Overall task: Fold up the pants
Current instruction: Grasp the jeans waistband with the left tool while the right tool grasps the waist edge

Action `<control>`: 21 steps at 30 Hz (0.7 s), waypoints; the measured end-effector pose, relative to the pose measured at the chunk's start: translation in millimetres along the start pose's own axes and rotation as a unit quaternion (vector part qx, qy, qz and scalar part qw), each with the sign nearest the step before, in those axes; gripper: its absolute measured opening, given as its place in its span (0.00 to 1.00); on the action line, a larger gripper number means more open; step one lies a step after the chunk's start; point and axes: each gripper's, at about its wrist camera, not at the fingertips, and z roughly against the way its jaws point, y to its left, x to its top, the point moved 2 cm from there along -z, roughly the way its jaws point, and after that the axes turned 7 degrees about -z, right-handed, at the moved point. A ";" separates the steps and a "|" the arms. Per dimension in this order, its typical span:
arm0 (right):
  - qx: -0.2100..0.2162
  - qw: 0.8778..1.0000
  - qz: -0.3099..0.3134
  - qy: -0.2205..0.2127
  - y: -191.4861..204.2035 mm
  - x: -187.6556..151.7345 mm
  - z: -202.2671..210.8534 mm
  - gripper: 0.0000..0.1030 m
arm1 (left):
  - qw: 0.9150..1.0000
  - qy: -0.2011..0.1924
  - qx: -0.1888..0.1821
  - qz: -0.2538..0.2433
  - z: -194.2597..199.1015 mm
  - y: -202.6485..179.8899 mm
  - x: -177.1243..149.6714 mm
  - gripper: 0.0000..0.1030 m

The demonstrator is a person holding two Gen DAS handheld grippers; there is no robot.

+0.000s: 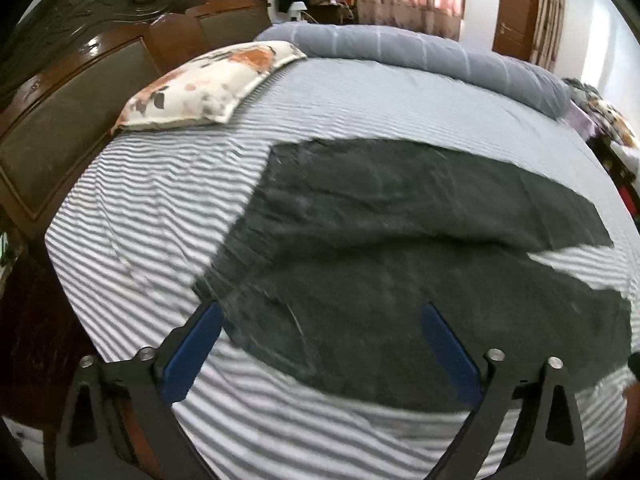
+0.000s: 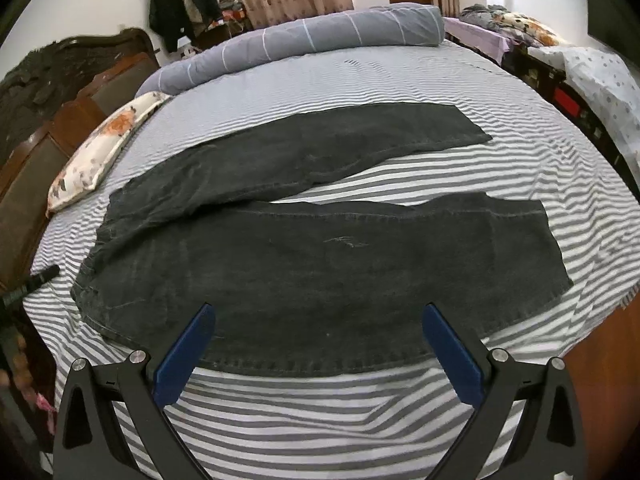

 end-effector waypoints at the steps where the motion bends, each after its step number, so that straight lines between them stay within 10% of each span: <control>1: -0.001 1.000 0.005 0.000 2.8 2.6 -2.7 1.00 | 1.000 -0.001 0.004 0.003 -3.9 7.3 7.2 0.90; 14: 0.045 0.997 0.066 0.006 50.8 94.8 -51.7 1.00 | 0.998 0.007 -0.038 0.050 -83.9 90.9 89.0 0.82; 21: 0.036 0.994 0.100 0.010 73.6 158.5 -93.0 1.00 | 0.992 0.030 -0.097 0.077 -149.8 112.5 130.0 0.58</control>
